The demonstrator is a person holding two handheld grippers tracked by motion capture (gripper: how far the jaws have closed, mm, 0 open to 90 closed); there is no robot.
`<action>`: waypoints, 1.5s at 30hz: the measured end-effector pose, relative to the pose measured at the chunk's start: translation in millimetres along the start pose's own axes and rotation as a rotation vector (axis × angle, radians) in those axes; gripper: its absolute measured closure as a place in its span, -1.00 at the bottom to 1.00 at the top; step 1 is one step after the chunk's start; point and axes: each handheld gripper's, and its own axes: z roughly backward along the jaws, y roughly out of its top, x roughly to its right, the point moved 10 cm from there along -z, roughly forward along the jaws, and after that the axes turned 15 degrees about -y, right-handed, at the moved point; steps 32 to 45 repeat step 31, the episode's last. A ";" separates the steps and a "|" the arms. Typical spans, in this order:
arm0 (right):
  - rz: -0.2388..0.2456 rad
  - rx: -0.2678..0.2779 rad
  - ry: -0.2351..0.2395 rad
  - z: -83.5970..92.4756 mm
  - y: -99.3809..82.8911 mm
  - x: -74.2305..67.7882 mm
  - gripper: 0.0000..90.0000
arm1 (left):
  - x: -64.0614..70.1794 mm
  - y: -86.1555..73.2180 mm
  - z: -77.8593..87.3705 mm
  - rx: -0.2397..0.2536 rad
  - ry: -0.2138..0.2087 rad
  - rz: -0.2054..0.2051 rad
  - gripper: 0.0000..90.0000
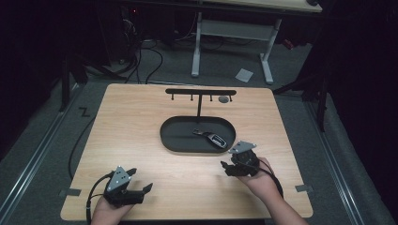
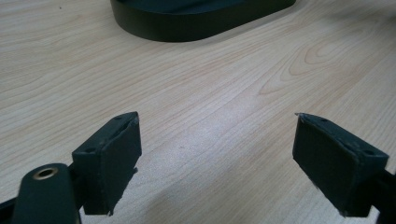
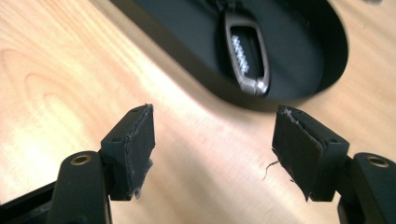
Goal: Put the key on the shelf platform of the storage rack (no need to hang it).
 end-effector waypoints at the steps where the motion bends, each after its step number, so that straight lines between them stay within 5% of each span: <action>1: -0.023 0.006 0.004 1.2 -4.6 -0.8 -0.35 | 0.6 -0.1 -0.6 -0.002 -0.001 -0.002 -0.64; 4: -0.133 0.067 -0.006 7.2 -23.6 -2.3 -0.34 | 2.3 -0.1 -2.2 -0.009 -0.005 -0.009 -0.64; 6: -0.272 0.151 -0.033 14.5 -36.4 -0.1 -0.20 | 3.6 0.0 -3.3 -0.013 -0.008 -0.011 -0.64; 8: -0.343 0.155 0.003 19.3 -38.5 1.7 -0.44 | 5.4 0.7 -5.0 -0.011 -0.013 -0.013 -0.64; 11: -0.260 0.252 -0.109 23.2 -31.7 12.0 -0.44 | 8.0 -0.9 -8.5 -0.028 -0.020 -0.022 -0.64; 15: -0.277 0.218 -0.035 11.1 -35.9 3.5 -0.54 | 9.0 -2.1 -13.1 -0.046 -0.020 -0.028 -0.64; 23: -0.232 0.250 -0.035 11.8 -31.9 1.4 -0.54 | 9.7 -3.6 -11.7 -0.046 -0.009 -0.028 -0.64; 45: -0.265 0.254 -0.041 11.6 -28.4 3.8 -0.57 | 10.6 -2.8 -7.9 -0.034 -0.013 -0.034 -0.64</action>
